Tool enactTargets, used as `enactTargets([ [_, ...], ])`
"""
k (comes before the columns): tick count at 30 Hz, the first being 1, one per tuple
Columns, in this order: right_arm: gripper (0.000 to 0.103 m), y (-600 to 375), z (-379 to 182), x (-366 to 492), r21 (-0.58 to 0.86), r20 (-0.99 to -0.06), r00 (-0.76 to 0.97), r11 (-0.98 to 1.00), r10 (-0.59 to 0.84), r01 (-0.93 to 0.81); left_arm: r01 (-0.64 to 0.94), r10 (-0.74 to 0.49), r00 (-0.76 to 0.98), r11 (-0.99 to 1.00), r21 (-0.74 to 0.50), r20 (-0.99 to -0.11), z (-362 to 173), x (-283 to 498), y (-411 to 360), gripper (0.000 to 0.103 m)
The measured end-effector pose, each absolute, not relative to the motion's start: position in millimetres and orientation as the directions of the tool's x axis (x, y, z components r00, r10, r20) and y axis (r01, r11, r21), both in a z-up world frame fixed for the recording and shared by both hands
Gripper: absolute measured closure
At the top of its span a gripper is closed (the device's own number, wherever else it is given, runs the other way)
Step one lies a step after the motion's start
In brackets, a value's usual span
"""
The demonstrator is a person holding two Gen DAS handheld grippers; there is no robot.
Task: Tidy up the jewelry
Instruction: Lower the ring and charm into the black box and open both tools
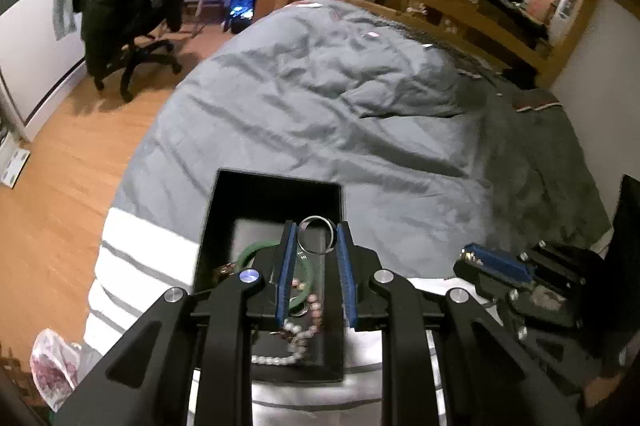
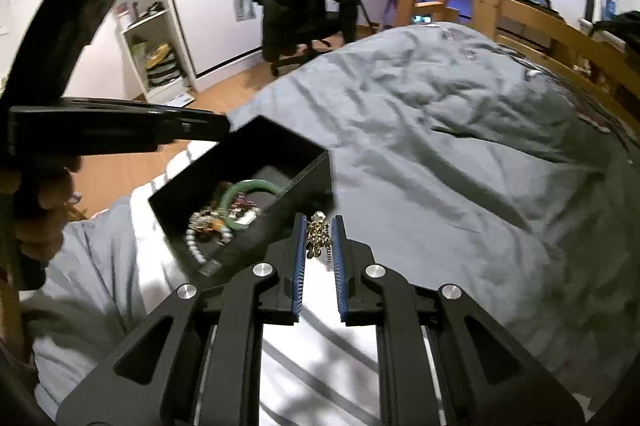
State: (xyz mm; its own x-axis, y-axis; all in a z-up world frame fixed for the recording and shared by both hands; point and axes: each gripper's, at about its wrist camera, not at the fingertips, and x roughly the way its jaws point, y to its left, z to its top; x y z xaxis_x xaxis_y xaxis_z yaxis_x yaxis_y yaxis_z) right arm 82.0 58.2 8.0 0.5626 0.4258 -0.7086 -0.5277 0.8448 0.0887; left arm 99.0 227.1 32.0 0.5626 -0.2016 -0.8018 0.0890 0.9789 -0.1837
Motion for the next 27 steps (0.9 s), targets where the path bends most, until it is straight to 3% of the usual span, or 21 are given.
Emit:
enactTargets([
  [14,0.089,135,-10,81,0.124,-0.732,0.482,0.789,0.482,-0.601,-0.023,-0.197,0.523,0.969,-0.245,-0.829,15,103,265,0.083],
  [27,0.086,147,-42,93,0.269,-0.757,0.363,0.766,0.543,-0.583,-0.141,-0.189,0.496,0.946,-0.293,-0.848,3,108,287,0.081],
])
